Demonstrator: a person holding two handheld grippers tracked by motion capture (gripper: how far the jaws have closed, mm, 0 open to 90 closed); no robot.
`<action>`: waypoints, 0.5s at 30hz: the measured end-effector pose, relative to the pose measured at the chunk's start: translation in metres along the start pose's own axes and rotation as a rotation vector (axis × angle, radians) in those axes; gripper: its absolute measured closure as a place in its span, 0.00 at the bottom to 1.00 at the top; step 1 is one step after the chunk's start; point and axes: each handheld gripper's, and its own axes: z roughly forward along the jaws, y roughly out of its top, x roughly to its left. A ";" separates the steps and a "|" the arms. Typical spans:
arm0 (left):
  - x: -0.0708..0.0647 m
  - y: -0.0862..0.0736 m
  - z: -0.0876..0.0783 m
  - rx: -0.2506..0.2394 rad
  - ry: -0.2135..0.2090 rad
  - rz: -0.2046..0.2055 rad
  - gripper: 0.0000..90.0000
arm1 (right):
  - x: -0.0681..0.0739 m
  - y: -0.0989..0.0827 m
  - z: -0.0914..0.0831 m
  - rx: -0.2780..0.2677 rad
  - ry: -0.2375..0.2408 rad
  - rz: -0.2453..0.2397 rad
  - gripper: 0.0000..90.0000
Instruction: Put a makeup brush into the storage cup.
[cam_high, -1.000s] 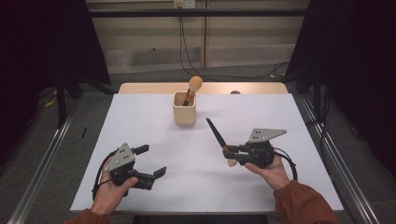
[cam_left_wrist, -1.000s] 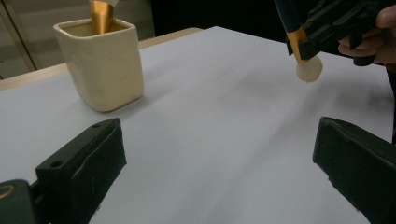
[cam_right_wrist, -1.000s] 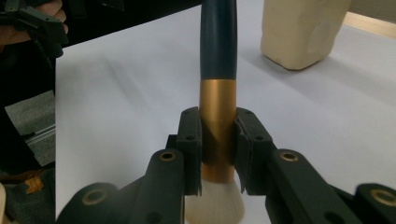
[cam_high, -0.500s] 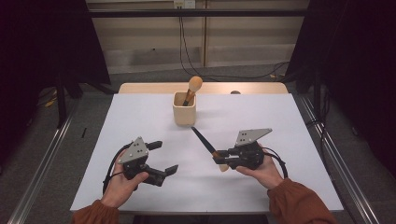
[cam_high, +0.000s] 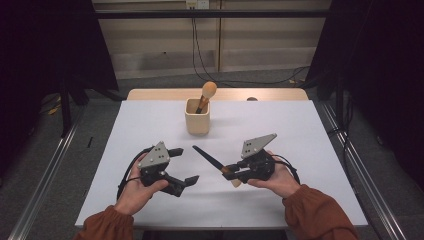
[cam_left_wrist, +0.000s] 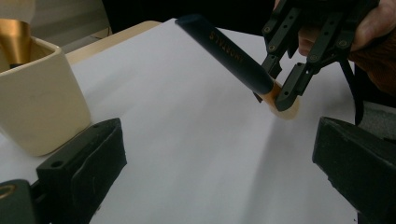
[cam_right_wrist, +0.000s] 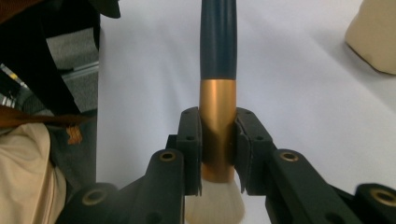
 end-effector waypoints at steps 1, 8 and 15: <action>0.000 0.001 0.001 0.010 -0.013 -0.001 0.03 | 0.000 0.001 0.001 0.015 0.001 -0.008 0.83; 0.001 0.005 0.004 0.052 -0.036 0.012 0.03 | -0.002 0.009 0.004 0.108 0.034 -0.045 0.83; 0.003 0.012 0.007 0.078 -0.055 0.008 0.03 | -0.002 0.017 0.009 0.168 0.058 -0.076 0.83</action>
